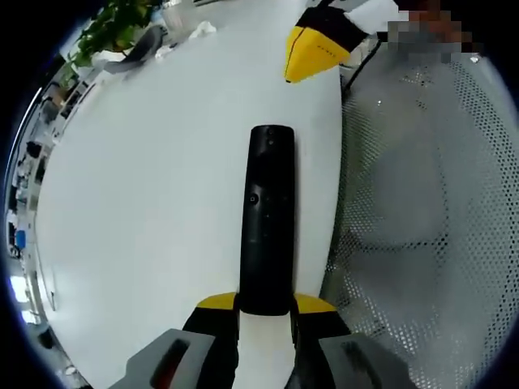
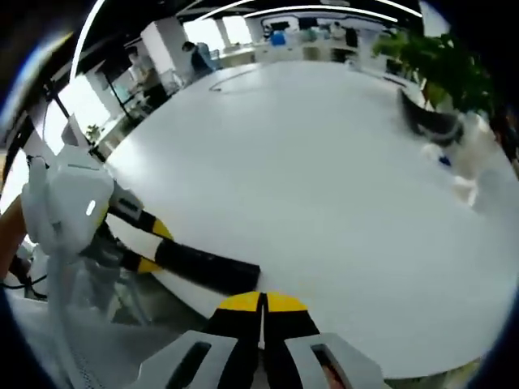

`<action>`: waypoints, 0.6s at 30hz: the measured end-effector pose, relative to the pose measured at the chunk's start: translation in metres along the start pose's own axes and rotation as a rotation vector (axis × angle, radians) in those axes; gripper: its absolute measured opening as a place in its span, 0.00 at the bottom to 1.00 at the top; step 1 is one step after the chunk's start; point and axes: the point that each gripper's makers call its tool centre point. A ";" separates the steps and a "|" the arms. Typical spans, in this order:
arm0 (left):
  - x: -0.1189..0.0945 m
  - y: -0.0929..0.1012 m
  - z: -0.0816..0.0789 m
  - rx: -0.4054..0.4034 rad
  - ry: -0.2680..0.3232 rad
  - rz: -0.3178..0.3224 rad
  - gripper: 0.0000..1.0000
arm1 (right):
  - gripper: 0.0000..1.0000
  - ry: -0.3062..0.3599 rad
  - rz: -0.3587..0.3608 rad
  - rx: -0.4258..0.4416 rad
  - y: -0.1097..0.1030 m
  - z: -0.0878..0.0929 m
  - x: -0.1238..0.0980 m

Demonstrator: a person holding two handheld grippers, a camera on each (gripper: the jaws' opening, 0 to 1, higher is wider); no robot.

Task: Press the specified remote control buttons in sequence, fully releasing each button before pressing the next.

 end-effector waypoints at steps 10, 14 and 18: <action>-0.001 0.005 0.000 -0.003 0.013 0.002 0.23 | 0.00 -0.069 -0.107 0.088 -0.014 -0.004 0.019; -0.001 0.006 0.000 -0.004 0.016 0.000 0.23 | 0.00 -0.079 -0.155 0.153 -0.021 -0.002 0.025; -0.002 0.006 0.001 -0.011 0.040 0.001 0.23 | 0.00 -0.101 -0.158 0.163 -0.019 0.003 0.030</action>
Point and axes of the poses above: the point that each gripper's makers call its tool centre point, and the gripper's own axes: x roughly forward along the fingers, y roughly to its right, z roughly out of its underside, and after that the axes turned 5 degrees about y, right-handed
